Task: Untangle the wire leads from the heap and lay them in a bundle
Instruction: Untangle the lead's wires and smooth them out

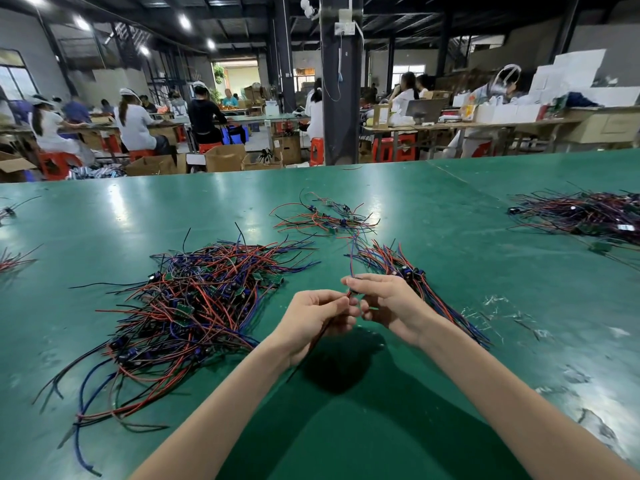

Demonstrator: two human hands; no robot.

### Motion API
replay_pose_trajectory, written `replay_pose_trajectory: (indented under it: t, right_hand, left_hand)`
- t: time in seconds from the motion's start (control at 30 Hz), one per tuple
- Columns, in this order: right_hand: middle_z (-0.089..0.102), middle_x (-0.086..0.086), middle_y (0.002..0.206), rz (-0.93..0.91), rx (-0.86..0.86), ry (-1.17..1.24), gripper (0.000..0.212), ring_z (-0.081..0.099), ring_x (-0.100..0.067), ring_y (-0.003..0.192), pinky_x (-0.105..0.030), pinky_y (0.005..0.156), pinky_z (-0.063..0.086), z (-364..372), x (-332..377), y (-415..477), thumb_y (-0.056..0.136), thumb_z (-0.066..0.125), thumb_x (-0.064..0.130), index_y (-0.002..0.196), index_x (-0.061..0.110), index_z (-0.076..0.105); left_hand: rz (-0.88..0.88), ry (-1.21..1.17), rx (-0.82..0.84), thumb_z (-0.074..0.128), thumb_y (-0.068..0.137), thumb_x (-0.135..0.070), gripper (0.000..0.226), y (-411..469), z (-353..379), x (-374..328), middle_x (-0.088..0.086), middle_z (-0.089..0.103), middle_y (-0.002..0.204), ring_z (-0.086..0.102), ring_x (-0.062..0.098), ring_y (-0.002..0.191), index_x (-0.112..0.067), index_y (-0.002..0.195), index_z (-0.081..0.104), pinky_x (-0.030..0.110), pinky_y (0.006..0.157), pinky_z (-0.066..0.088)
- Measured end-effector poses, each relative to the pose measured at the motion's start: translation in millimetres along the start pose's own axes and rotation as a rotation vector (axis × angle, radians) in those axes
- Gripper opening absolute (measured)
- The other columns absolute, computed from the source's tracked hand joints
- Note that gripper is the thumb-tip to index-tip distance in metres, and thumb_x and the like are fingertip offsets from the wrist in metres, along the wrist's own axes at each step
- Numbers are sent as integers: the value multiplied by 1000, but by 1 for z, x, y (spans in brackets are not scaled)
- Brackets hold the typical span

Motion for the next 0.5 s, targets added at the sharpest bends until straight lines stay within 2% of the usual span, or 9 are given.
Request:
replay_pose_trajectory:
  t: [0.07,0.17,0.37,0.5]
  right_hand:
    - [61,-4,67,42,14,34,16,47,-9,49,-16,47,40,-1,-2,1,76,71,12,91,6,69]
    - [63,-4,70,30,-12,63,12,48,-11,56,-24,61,40,-3,-4,3,76,70,9,88,9,70]
    - [67,-3,67,-79,-75,17,10,54,-15,60,-24,52,41,-3,-6,4,82,67,4,88,12,67]
    - [67,-3,70,-90,-42,-34,20,54,-18,64,-32,64,38,-3,-3,3,76,72,1,92,12,67]
  left_hand:
    - [23,21,-8,53,92,-2,14,-1,1,0,5,71,71,61,8,54,0,87,66,18,54,51]
    - [45,26,-21,54,92,-4,15,-1,4,2,6,72,73,61,9,55,-2,86,68,19,55,51]
    - [60,60,-42,53,94,-5,17,-2,9,9,8,71,71,63,11,55,-6,87,69,20,57,53]
    - [65,53,-75,54,93,-6,18,-2,9,8,7,69,68,61,10,53,-5,84,69,20,55,51]
Point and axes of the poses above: each hand's wrist, its own y-axis towards the middle knuckle, its own z-axis out of the palm, x = y × z, the point moved 2 cm from there along y, towards the middle knuckle
